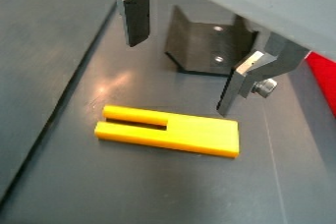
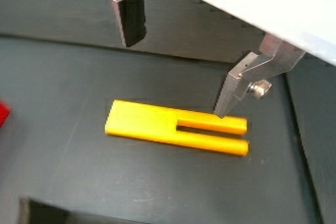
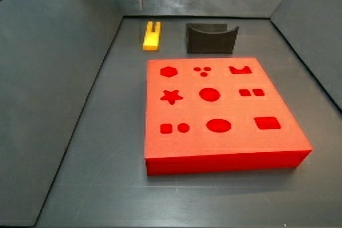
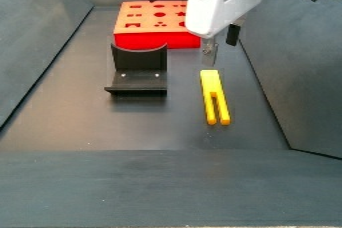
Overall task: Pick up the square-circle object. Move up. Rotate the square-circle object. Place the square-circle object on the fixture. Regrasp the square-circle object. Move to above the board. Insert the square-circle object.
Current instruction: Rotate the square-circle object.
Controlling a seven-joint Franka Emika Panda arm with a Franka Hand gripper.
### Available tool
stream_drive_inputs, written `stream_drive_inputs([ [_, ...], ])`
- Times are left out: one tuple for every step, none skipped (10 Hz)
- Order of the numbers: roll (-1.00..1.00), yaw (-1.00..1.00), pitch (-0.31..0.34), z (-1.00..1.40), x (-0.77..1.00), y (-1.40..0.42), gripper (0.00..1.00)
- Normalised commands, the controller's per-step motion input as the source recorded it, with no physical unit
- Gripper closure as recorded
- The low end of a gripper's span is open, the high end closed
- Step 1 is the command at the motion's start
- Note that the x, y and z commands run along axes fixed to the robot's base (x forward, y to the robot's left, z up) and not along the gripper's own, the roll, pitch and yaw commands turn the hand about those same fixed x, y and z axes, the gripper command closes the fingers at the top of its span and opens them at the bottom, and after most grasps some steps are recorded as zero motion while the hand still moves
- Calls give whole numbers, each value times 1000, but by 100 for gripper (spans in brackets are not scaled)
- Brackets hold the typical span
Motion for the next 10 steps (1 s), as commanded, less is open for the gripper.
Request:
stream_drive_inputs([
  [1,1000,-2,-40,32,2,0],
  [1,1000,-2,-40,32,2,0],
  [1,1000,-2,-40,32,2,0],
  [1,1000,-2,-40,32,2,0],
  [1,1000,-3,-39,32,2,0],
  [1,1000,-3,-39,32,2,0],
  [1,1000,-3,-39,32,2,0],
  [1,1000,-3,-39,32,2,0],
  [1,1000,-3,-39,32,2,0],
  [1,1000,-3,-39,32,2,0],
])
